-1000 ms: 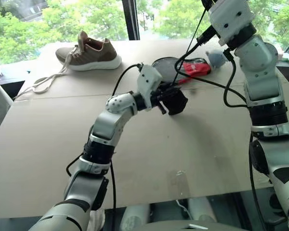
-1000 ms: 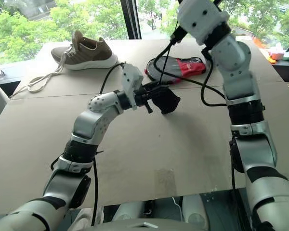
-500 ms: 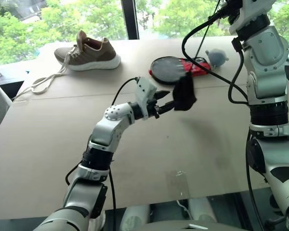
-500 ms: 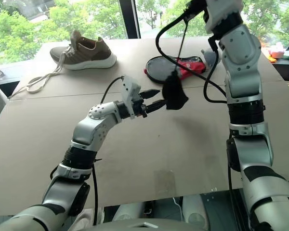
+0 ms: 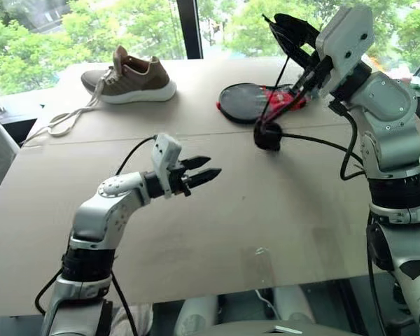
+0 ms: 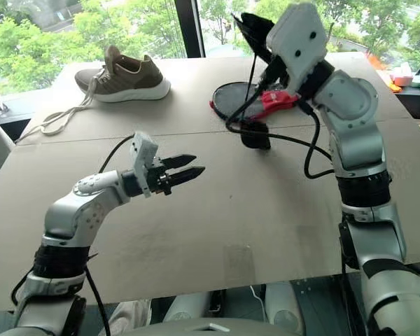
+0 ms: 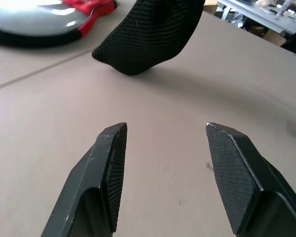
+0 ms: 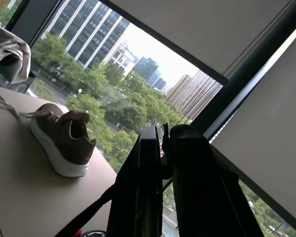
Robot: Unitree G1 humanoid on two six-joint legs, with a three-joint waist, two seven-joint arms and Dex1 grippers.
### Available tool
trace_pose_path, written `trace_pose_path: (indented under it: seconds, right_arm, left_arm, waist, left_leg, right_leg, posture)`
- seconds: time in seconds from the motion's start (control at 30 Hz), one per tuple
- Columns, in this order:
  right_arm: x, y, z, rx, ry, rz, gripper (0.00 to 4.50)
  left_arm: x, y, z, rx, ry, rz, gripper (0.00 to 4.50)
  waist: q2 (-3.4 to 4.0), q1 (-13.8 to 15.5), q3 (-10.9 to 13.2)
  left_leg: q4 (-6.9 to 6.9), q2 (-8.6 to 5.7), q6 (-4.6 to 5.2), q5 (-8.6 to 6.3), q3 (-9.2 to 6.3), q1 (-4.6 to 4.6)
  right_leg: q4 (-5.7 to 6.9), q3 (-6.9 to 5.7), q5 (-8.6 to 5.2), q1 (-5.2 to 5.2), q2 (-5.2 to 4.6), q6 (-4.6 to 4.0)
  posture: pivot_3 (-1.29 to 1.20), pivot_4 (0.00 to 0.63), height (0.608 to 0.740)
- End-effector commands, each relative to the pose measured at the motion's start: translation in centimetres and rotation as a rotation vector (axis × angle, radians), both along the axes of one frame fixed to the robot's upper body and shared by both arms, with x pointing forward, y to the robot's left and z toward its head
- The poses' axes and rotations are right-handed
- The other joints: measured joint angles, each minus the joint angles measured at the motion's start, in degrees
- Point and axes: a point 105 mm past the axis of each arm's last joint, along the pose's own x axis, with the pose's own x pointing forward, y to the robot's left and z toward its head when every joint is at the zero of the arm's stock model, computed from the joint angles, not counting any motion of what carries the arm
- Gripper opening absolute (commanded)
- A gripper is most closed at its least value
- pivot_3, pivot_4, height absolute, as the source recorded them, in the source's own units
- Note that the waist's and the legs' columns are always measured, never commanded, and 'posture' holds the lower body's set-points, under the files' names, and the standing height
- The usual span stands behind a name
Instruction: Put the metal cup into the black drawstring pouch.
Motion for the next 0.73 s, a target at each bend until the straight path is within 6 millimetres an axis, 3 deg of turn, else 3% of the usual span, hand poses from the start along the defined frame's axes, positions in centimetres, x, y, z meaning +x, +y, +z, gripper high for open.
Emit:
trace_pose_path:
  seconds: [0.03,0.1,0.27,0.33,0.53,0.73]
  right_arm:
    - [-0.3,-2.6,-3.9,-0.226,0.074,-0.047,2.30]
    - [-0.2,-5.4,-6.9,-0.355,0.130,-0.110,3.16]
    - [-3.5,-11.9,-15.0,-0.539,0.421,-0.114,3.16]
    - [-5.0,-13.8,-16.8,-0.343,0.560,-0.112,3.16]
    - [-7.1,-13.8,-18.4,0.146,0.724,0.003,3.16]
    - [-8.2,-13.4,-20.3,0.216,0.843,0.114,3.16]
  left_arm:
    - [-2.0,0.5,0.9,0.003,-0.011,-0.033,2.62]
    - [-3.5,0.6,0.0,0.011,0.041,-0.047,2.62]
    - [-7.1,1.5,-3.2,0.081,0.170,-0.046,2.62]
    - [-8.5,2.7,-5.1,0.145,0.192,-0.001,2.62]
    - [-9.0,5.2,-6.9,0.273,0.049,0.177,2.62]
    - [-8.5,5.3,-5.9,0.266,-0.076,0.258,2.62]
  waist:
    - [-0.01,0.3,0.0]
    - [0.00,0.3,0.0]
    - [-0.05,0.5,0.0]
    - [-0.06,0.6,0.0]
    - [0.06,0.0,0.0]
    - [0.10,0.0,-0.1]
  left_leg:
    - [0.01,-0.03,0.02,-0.01,0.01,0.00]
    - [0.01,-0.07,0.06,-0.03,0.08,-0.01]
    - [0.00,0.03,0.05,-0.04,0.13,0.07]
    - [-0.03,0.06,0.06,-0.04,0.16,0.10]
    - [0.03,0.38,0.11,-0.08,0.35,0.65]
    - [-0.02,0.59,-0.17,-0.26,0.23,1.00]
  right_leg:
    - [-0.05,-0.01,0.00,0.03,-0.05,0.00]
    - [-0.09,0.01,-0.03,0.02,-0.11,-0.03]
    - [-0.09,0.02,-0.05,0.07,-0.06,-0.05]
    - [-0.09,0.04,-0.17,0.07,-0.05,-0.24]
    - [-0.19,0.22,-0.17,0.51,-0.13,-0.28]
    - [-0.42,-0.01,-0.28,0.91,-0.18,-0.08]
  posture:
    - [0.00,0.150,0.740]
    - [0.00,0.150,0.740]
    - [0.00,0.150,0.740]
    - [0.00,0.150,0.740]
    - [0.00,0.150,0.740]
    - [0.00,0.150,0.740]
